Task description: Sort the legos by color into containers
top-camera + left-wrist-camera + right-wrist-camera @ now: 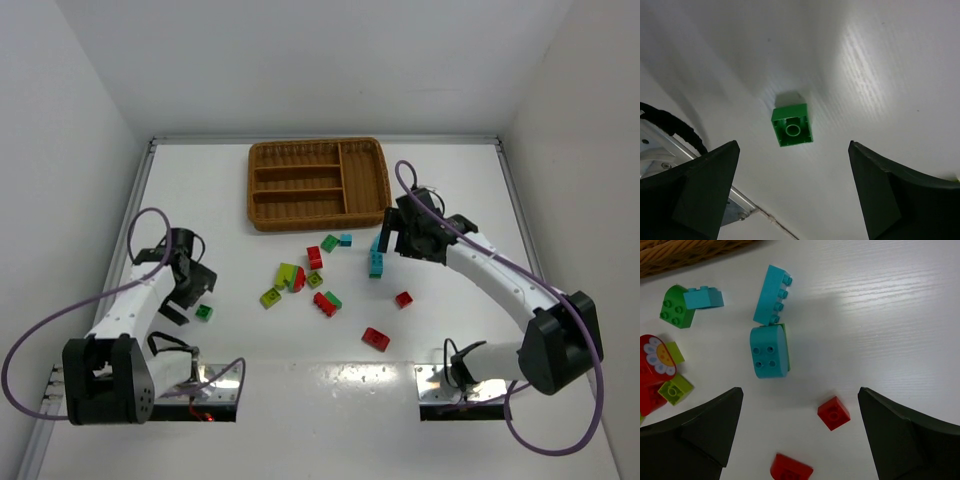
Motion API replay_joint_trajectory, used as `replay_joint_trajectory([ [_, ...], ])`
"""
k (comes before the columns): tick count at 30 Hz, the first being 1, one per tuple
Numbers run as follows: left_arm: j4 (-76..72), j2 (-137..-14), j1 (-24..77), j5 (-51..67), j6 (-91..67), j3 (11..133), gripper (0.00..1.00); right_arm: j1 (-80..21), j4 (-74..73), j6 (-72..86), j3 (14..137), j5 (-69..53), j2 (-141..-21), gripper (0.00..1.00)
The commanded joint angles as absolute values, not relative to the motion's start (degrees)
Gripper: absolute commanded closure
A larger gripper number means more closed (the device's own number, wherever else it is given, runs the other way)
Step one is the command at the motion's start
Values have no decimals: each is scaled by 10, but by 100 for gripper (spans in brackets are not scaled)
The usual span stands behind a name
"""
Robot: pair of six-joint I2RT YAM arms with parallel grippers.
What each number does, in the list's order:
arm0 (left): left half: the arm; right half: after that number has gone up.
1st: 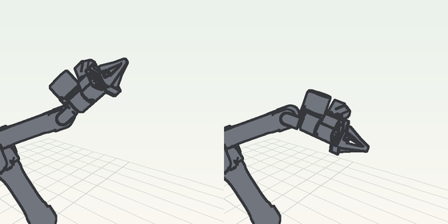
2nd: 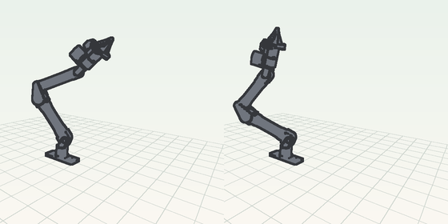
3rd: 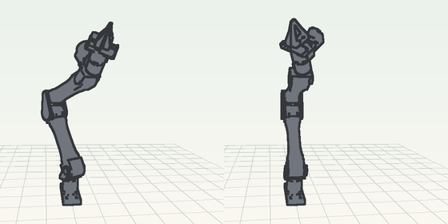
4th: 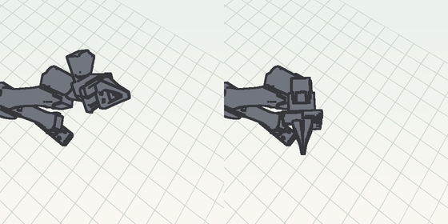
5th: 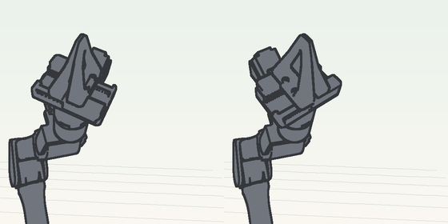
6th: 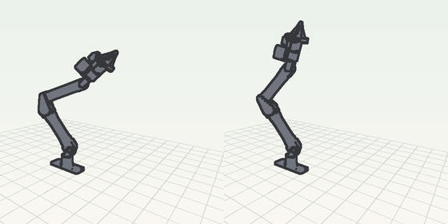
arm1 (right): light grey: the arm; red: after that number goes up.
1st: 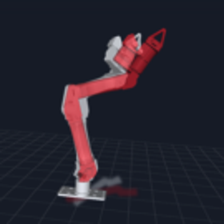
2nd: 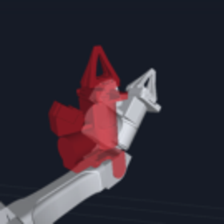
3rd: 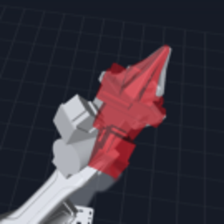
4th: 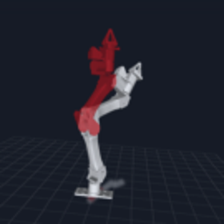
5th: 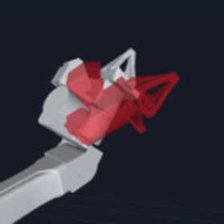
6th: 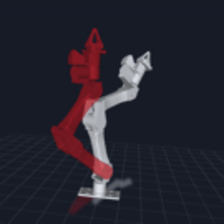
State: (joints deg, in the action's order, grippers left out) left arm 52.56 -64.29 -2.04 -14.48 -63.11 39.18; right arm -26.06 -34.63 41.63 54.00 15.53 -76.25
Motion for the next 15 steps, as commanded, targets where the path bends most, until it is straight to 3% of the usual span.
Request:
replay_joint_trajectory([
  [1, 529, -621, -42, -97, -664, 367, 3, -265, -332, 409, 540, 147, -748, 1],
  [15, 409, -701, -42, -91, -672, 331, 27, -265, -332, 409, 540, 134, -748, 1],
])
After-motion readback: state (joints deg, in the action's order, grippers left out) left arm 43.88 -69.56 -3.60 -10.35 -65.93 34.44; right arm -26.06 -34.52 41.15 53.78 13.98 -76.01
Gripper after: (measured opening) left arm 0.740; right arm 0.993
